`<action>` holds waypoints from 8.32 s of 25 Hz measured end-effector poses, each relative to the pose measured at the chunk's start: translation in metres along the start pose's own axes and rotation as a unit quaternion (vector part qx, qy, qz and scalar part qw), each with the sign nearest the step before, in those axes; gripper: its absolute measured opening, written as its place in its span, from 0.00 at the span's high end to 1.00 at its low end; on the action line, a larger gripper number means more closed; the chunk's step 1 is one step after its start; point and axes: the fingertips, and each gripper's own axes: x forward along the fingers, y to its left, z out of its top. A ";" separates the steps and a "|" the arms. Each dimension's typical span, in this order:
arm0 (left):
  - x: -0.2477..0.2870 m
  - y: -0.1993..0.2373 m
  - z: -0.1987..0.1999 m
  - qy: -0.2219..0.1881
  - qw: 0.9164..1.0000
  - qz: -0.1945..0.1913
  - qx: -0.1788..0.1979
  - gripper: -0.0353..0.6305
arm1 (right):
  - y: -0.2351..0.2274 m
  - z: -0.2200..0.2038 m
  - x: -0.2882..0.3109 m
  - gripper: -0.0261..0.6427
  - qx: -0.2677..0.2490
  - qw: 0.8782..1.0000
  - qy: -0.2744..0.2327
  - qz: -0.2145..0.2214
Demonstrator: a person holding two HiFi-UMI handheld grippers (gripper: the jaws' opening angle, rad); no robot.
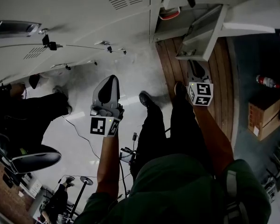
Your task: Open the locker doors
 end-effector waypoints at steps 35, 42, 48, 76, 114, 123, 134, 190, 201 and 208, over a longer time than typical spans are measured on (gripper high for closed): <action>-0.109 0.072 0.032 -0.078 0.988 0.135 -0.014 0.94 | 0.122 0.097 0.019 0.95 -0.005 0.991 -0.047 0.122; -0.150 0.110 0.024 -0.071 0.980 0.184 -0.021 0.94 | 0.239 0.135 0.059 0.95 -0.049 0.973 -0.071 0.212; -0.167 0.131 0.016 -0.089 0.976 0.195 -0.037 0.94 | 0.301 0.136 0.101 0.95 -0.066 0.966 -0.054 0.243; -0.157 0.170 -0.024 -0.057 0.979 0.180 -0.076 0.94 | 0.351 0.099 0.148 0.87 -0.109 0.967 0.000 0.230; -0.081 0.052 -0.035 -0.018 0.995 0.078 -0.052 0.94 | 0.208 -0.003 -0.005 0.73 0.007 0.990 0.081 0.117; -0.068 0.024 -0.027 -0.017 0.996 0.075 -0.034 0.94 | 0.133 -0.012 -0.017 0.78 0.020 0.992 0.092 0.086; -0.084 0.010 -0.020 -0.035 0.991 0.126 -0.032 0.94 | 0.077 -0.013 -0.025 0.81 0.046 0.987 0.121 0.096; -0.274 0.293 0.021 -0.064 0.946 0.316 -0.028 0.94 | 0.574 0.154 0.127 0.95 -0.172 0.917 -0.023 0.360; -0.296 0.356 -0.008 -0.057 0.955 0.287 -0.053 0.94 | 0.620 0.129 0.198 0.94 -0.172 0.942 0.011 0.286; -0.304 0.376 -0.022 -0.054 0.958 0.274 -0.068 0.94 | 0.629 0.121 0.219 0.94 -0.156 0.957 0.026 0.244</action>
